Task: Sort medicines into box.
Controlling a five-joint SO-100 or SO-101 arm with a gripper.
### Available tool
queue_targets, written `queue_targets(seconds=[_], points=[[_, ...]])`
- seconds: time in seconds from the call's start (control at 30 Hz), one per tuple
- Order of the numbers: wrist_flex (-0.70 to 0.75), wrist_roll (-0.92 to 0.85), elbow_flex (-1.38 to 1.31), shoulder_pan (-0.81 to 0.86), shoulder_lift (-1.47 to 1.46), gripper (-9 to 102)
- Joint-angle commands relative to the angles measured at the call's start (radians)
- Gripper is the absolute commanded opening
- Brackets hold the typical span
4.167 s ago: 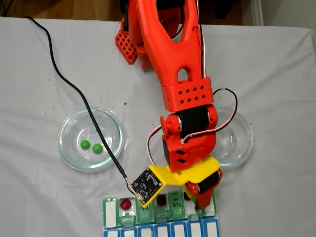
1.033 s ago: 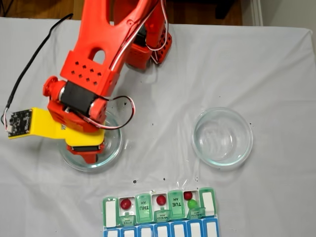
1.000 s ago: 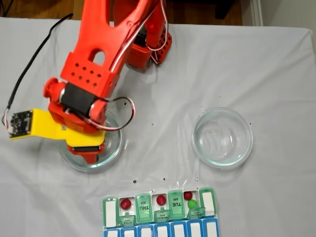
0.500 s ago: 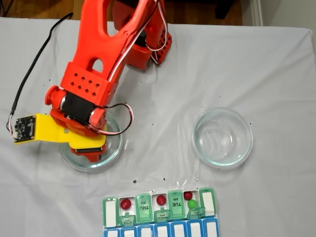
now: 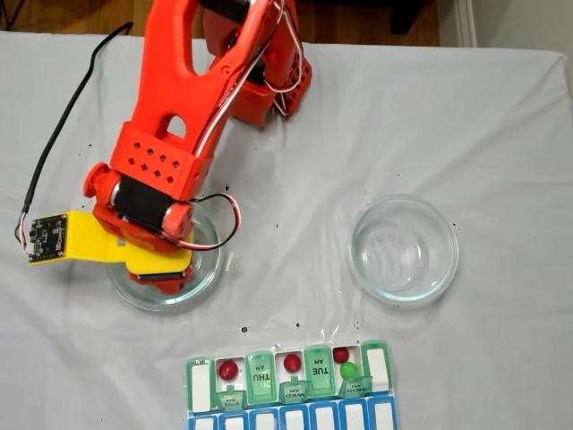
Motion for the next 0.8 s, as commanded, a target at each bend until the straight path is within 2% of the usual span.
queue_targets(seconds=[0.0,0.4,0.63,0.77], points=[[-0.014,0.009,-0.015,-0.012,0.028,20],[-0.015,-0.008,-0.021,-0.026,0.008,2],[-0.015,-0.020,-0.018,-0.025,0.018,0],[0.052,-0.104,-0.017,-0.012,0.084,0]])
